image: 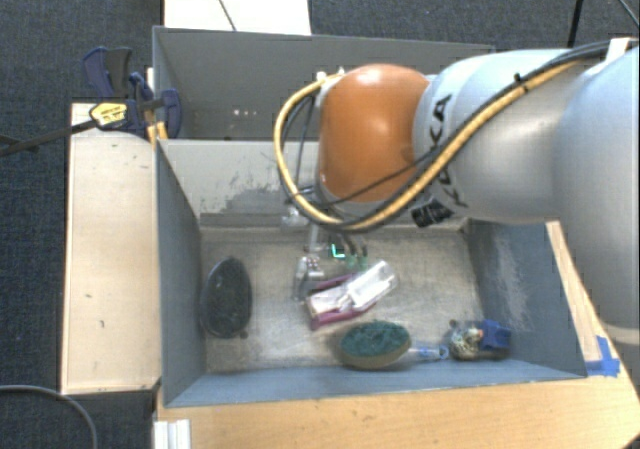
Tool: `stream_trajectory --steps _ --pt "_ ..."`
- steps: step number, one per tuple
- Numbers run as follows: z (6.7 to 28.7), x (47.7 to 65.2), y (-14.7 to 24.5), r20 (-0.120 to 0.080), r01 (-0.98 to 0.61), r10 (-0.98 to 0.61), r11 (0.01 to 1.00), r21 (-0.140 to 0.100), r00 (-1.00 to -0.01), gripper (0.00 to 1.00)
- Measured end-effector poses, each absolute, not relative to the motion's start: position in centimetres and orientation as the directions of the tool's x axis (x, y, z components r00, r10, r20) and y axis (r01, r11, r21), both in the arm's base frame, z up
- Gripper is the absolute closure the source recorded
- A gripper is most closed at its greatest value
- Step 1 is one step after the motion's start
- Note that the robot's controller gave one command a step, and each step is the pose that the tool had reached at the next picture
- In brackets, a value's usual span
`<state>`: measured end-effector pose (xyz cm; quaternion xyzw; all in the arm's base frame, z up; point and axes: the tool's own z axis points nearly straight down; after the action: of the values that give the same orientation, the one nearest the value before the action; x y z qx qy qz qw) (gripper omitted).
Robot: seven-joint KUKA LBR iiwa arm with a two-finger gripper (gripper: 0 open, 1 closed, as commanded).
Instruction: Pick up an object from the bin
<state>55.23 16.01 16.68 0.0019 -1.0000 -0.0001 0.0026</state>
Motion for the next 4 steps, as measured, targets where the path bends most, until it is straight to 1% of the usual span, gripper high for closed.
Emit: stream_trajectory --steps 1,2,3,4 --pt "10.0 51.2 11.1 0.006 -0.120 -0.120 0.993 -0.001 -0.993 0.00" --pt "7.2 54.1 6.5 -0.007 -0.110 -0.110 0.994 0.004 -0.994 0.00" --pt "7.5 54.2 6.7 -0.013 -0.110 -0.109 0.994 0.003 -0.994 1.00" --pt "19.2 54.8 5.0 -0.006 -0.360 -0.360 0.933 -0.002 -0.933 1.00"
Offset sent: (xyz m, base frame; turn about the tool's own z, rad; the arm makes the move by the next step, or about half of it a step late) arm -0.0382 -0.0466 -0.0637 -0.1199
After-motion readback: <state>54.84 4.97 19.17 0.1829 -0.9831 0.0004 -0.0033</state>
